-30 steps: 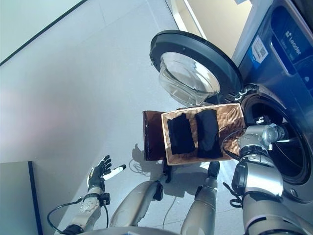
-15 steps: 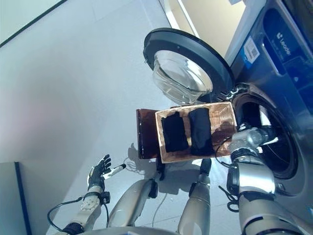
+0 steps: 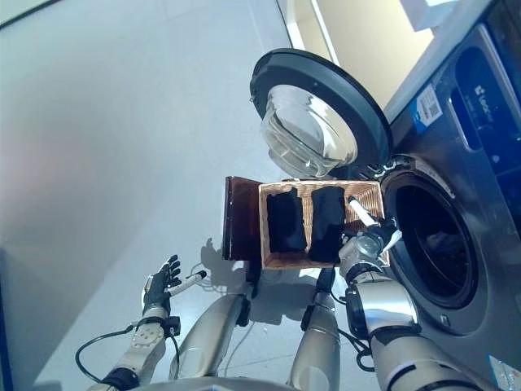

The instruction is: Pick up the clothes and place them into the washing machine

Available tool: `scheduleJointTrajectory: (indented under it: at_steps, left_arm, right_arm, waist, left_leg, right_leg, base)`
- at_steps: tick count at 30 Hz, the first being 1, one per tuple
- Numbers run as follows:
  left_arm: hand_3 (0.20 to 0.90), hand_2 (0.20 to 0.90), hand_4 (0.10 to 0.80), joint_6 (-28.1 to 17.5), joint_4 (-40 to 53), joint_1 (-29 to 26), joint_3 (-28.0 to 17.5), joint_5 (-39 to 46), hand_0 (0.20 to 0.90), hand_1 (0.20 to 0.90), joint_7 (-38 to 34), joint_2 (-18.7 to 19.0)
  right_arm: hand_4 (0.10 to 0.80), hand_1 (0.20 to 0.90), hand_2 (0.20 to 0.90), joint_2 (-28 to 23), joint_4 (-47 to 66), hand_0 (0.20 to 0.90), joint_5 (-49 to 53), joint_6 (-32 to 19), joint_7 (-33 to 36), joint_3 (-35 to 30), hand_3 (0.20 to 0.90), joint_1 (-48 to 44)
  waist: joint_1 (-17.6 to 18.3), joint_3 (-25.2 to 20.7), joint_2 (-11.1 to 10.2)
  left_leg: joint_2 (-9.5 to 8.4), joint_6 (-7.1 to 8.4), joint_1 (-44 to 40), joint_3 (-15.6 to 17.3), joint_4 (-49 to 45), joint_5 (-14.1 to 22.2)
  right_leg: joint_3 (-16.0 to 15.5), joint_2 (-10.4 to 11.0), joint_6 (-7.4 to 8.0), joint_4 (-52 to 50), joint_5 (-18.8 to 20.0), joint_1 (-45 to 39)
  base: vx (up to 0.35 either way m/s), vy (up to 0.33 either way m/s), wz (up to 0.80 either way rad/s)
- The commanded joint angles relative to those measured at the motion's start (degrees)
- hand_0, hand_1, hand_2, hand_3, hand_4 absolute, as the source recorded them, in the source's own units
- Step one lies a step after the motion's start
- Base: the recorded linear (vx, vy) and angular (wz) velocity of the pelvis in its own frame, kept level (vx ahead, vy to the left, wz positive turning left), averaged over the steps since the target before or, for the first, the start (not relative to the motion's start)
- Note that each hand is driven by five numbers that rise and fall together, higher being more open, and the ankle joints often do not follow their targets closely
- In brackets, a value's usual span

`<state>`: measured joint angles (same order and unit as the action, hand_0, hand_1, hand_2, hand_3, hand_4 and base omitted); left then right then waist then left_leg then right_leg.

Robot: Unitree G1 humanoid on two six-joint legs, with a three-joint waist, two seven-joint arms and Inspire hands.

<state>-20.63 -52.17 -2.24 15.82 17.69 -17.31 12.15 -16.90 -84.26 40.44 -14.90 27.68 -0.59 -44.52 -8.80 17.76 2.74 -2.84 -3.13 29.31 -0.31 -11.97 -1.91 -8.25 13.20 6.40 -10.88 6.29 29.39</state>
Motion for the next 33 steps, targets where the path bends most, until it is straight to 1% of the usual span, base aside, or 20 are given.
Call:
scheduleJointTrajectory:
  at_steps: [1, 2, 4, 5, 6, 7, 9, 10, 11, 14, 17, 18, 20, 23, 28, 33]
  left_arm:
    - [0.9, 0.9, 0.8, -2.0, 4.0, 1.3, -3.6, -1.9, 0.9, 0.9, -2.2, 3.5]
    - [0.9, 0.9, 0.8, -2.0, 4.1, 1.4, -3.6, -1.9, 0.9, 0.9, -2.2, 3.5]
    - [0.9, 0.9, 0.8, -2.3, 8.5, 1.6, -3.9, -3.5, 0.9, 0.9, -3.4, 4.5]
    - [0.9, 0.9, 0.8, -2.2, 8.6, 1.7, -3.9, -3.5, 0.9, 0.9, -3.4, 4.5]
    - [0.9, 0.9, 0.8, -2.4, 11.2, 1.4, -4.2, -4.7, 0.9, 0.9, -4.4, 5.1]
    - [0.9, 0.9, 0.8, -2.4, 11.2, 1.4, -4.2, -4.7, 0.9, 0.9, -4.4, 5.1]
    - [0.9, 0.9, 0.8, -2.8, 14.6, 0.7, -4.9, -5.4, 0.9, 0.9, -5.7, 5.8]
    - [0.9, 0.9, 0.8, -3.3, 18.0, 0.1, -5.7, -5.6, 0.9, 0.9, -6.3, 6.0]
    - [0.9, 0.9, 0.8, -3.1, 18.4, 0.3, -5.8, -5.7, 0.9, 0.9, -6.4, 6.0]
    - [0.9, 0.9, 0.8, -3.8, 24.8, -0.4, -7.6, -7.4, 0.9, 0.9, -8.4, 6.4]
    - [0.9, 0.9, 0.8, -4.0, 30.1, -1.1, -8.5, -8.6, 0.9, 0.9, -9.6, 5.6]
    - [0.9, 0.9, 0.8, -3.9, 30.3, -1.0, -8.6, -8.7, 0.9, 0.9, -9.6, 5.6]
    - [0.9, 0.9, 0.8, -4.3, 34.2, -1.1, -9.0, -9.8, 0.9, 0.9, -10.4, 5.4]
    - [0.9, 0.9, 0.8, -4.2, 36.4, -1.2, -8.7, -10.3, 0.9, 0.9, -10.5, 5.0]
    - [0.9, 0.9, 0.8, -4.3, 37.9, -0.3, -8.3, -10.4, 0.9, 0.9, -10.6, 4.6]
    - [0.9, 0.9, 0.8, -4.7, 39.9, 0.8, -7.1, -10.7, 0.9, 0.9, -10.3, 4.9]
  right_arm:
    - [0.8, 0.9, 0.9, -2.9, 0.1, 0.9, -3.8, -1.7, 2.4, 1.8, 0.9, -0.7]
    - [0.8, 0.9, 0.9, -2.9, 0.1, 0.9, -3.8, -1.7, 2.4, 1.8, 0.9, -0.7]
    - [0.8, 0.9, 0.9, -3.0, -0.2, 0.9, -3.9, -1.8, 3.8, 1.9, 0.9, -1.6]
    - [0.8, 0.9, 0.9, -3.0, -0.2, 0.9, -4.0, -1.8, 3.8, 1.9, 0.9, -1.6]
    - [0.8, 0.9, 0.9, -2.9, -0.7, 0.9, -3.8, -1.7, 4.5, 2.0, 0.9, -1.9]
    - [0.8, 0.9, 0.9, -2.8, -0.7, 0.9, -3.8, -1.7, 4.5, 2.0, 0.9, -1.9]
    - [0.8, 0.9, 0.9, -3.0, -0.9, 0.9, -3.9, -1.6, 5.1, 2.2, 0.9, -2.6]
    - [0.8, 0.9, 0.9, -3.1, -1.0, 0.9, -4.2, -1.4, 5.4, 2.5, 0.9, -2.7]
    - [0.8, 0.9, 0.9, -3.0, -1.0, 0.9, -4.2, -1.4, 5.5, 2.5, 0.9, -2.8]
    - [0.8, 0.9, 0.9, -2.9, -1.3, 0.9, -4.7, -1.2, 6.2, 3.1, 0.9, -3.3]
    - [0.8, 0.9, 0.9, -3.1, -2.8, 0.9, -5.3, -0.4, 6.9, 3.5, 0.9, -3.5]
    - [0.8, 0.9, 0.9, -3.1, -2.9, 0.9, -5.3, -0.4, 6.9, 3.5, 0.9, -3.6]
    - [0.8, 0.9, 0.9, -3.6, -3.5, 0.9, -6.2, 0.0, 7.8, 4.2, 0.9, -4.6]
    - [0.8, 0.9, 0.9, -4.0, -4.6, 0.9, -7.9, 1.3, 8.2, 5.2, 0.9, -5.5]
    - [0.8, 0.9, 0.9, -5.0, -5.1, 0.9, -9.8, 2.3, 8.9, 6.6, 0.9, -7.7]
    - [0.8, 0.9, 0.9, -6.4, -6.0, 0.9, -13.8, 4.4, 9.1, 9.0, 0.9, -9.3]
  waist:
    - [-2.6, -0.4, -0.2]
    - [-2.6, -0.5, -0.2]
    - [-3.0, 0.2, -0.2]
    - [-3.0, 0.1, -0.2]
    - [-3.3, 0.6, 0.0]
    - [-3.3, 0.5, 0.0]
    - [-3.4, 1.1, 0.3]
    - [-3.4, 1.2, 0.4]
    - [-3.3, 1.1, 0.3]
    - [-3.3, 1.4, 0.5]
    - [-3.6, 1.4, 0.7]
    - [-3.6, 1.4, 0.7]
    - [-3.6, 1.5, 0.9]
    - [-3.7, 1.5, 1.1]
    - [-4.3, 1.1, 1.4]
    - [-5.6, 1.2, 2.0]
  left_leg:
    - [0.19, 3.89, 3.3, -1.4, -0.7, 0.4]
    - [0.18, 3.89, 3.3, -1.4, -0.7, 0.5]
    - [0.1, 3.88, 4.4, -1.6, -1.4, 0.5]
    - [0.08, 3.88, 4.5, -1.6, -1.5, 0.5]
    - [-0.22, 3.81, 6.1, -1.6, -3.5, 1.1]
    - [-0.23, 3.8, 6.1, -1.6, -3.5, 1.1]
    - [-0.49, 3.69, 8.0, -1.6, -6.5, 2.3]
    - [-0.69, 3.79, 8.6, -1.7, -9.1, 5.1]
    - [-0.71, 3.77, 9.2, -1.6, -9.8, 5.5]
    - [-0.62, 3.59, 11.9, -1.7, -14.6, 7.5]
    - [-0.62, 3.11, 14.5, -1.8, -19.1, 9.4]
    - [-0.61, 3.1, 14.7, -1.7, -19.3, 9.6]
    - [-0.58, 3.05, 16.0, -1.6, -22.1, 10.7]
    - [-0.7, 2.63, 17.7, -1.7, -25.0, 12.3]
    - [-0.83, 2.42, 18.9, -1.7, -26.0, 12.8]
    - [-1.4, 2.2, 19.5, -2.1, -24.6, 12.0]
  right_leg:
    - [-1.0, -2.4, -2.29, -4.7, -5.2, -0.8]
    - [-1.0, -2.4, -2.29, -4.8, -5.2, -0.8]
    - [-1.4, -2.3, -2.45, -6.1, -5.8, 0.2]
    - [-1.3, -2.3, -2.45, -6.2, -5.9, 0.3]
    - [-1.5, -2.1, -2.66, -8.3, -6.8, 1.6]
    - [-1.5, -2.1, -2.66, -8.4, -6.8, 1.7]
    - [-1.1, -2.0, -2.91, -11.5, -8.2, 3.5]
    - [-0.4, -2.1, -2.79, -14.5, -10.7, 4.2]
    - [-0.3, -2.0, -2.78, -15.1, -11.1, 4.7]
    - [0.3, -2.3, -3.32, -20.0, -13.2, 7.7]
    - [0.7, -2.5, -3.88, -24.0, -15.0, 10.1]
    - [0.7, -2.5, -3.89, -24.2, -15.1, 10.3]
    - [0.7, -2.5, -4.16, -26.6, -16.1, 11.8]
    - [1.2, -2.5, -4.44, -29.1, -17.2, 13.7]
    - [1.2, -2.4, -4.61, -30.4, -18.0, 15.0]
    - [0.7, -2.1, -4.7, -29.7, -18.1, 15.1]
  base:
    - [-0.012, -0.007, 0.12]
    - [-0.011, 0.002, 0.08]
    - [-0.004, 0.003, 0.02]
    - [-0.016, 0.016, 0.04]
    - [-0.012, 0.011, 0.04]
    - [-0.01, 0.016, 0.09]
    - [0.036, 0.015, 0.12]
    - [0.085, 0.011, 0.1]
    - [0.095, 0.012, 0.09]
    - [0.003, 0.029, 0.08]
    - [0.008, 0.014, -0.01]
    - [0.014, 0.011, -0.07]
    - [0.0, 0.0, 0.0]
    - [0.007, 0.007, 0.02]
    - [0.004, -0.002, 0.01]
    - [0.009, -0.003, 0.02]
